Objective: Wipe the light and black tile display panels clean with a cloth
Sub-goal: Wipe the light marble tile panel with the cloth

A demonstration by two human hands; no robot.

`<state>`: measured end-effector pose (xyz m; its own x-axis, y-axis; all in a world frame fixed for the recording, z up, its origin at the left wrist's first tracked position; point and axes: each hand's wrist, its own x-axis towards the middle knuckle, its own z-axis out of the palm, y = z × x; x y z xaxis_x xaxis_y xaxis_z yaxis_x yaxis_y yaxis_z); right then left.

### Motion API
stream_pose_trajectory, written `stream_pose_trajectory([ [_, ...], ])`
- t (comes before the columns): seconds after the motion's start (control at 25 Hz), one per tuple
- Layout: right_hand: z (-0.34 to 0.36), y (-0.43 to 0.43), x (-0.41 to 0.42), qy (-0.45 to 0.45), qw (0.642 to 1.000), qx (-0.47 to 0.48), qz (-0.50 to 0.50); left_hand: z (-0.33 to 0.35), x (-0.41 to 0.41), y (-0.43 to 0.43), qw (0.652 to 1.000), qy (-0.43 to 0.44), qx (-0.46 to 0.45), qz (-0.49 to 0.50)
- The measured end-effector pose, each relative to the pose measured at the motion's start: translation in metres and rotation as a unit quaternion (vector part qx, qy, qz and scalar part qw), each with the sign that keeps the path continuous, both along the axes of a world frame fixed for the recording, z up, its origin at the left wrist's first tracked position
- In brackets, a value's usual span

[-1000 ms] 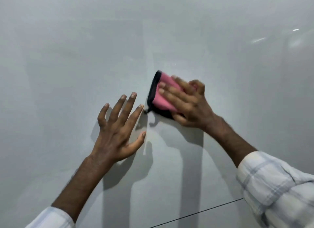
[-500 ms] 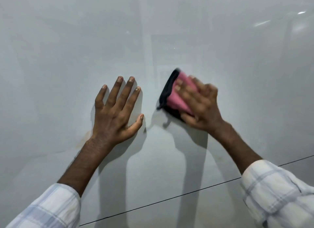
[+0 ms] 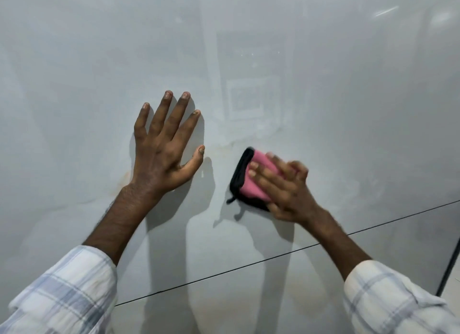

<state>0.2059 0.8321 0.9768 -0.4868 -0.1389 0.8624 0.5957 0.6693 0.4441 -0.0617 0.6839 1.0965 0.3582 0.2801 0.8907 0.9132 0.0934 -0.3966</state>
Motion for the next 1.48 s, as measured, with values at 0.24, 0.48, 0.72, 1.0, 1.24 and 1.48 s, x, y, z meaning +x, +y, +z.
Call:
stream_pose_trajectory([
  [0.24, 0.032, 0.010, -0.001, 0.307, 0.935, -0.166, -0.066, -0.061, 0.044, 0.005, 0.995, -0.036, -0.069, -0.064],
  [0.48, -0.113, -0.025, -0.010, 0.024, 0.986, -0.153, -0.054, -0.112, 0.037, 0.017, 0.997, -0.006, -0.077, -0.006],
  [0.72, -0.061, 0.005, 0.009, 0.385, 0.864, -0.317, -0.071, -0.121, 0.037, 0.026, 0.999, -0.002, -0.036, 0.001],
  [1.0, -0.210, -0.101, -0.102, 0.277, 0.873, -0.389, -0.102, -0.125, 0.034, 0.028, 1.000, 0.010, -0.020, 0.001],
  [1.24, -0.173, -0.028, -0.020, 0.455, 0.772, -0.434, -0.093, -0.126, 0.031, 0.028, 1.000, 0.021, -0.013, -0.016],
  [1.48, -0.177, -0.041, -0.057, 0.557, 0.669, -0.487, -0.074, -0.129, 0.033, 0.029, 0.999, 0.025, -0.005, -0.029],
])
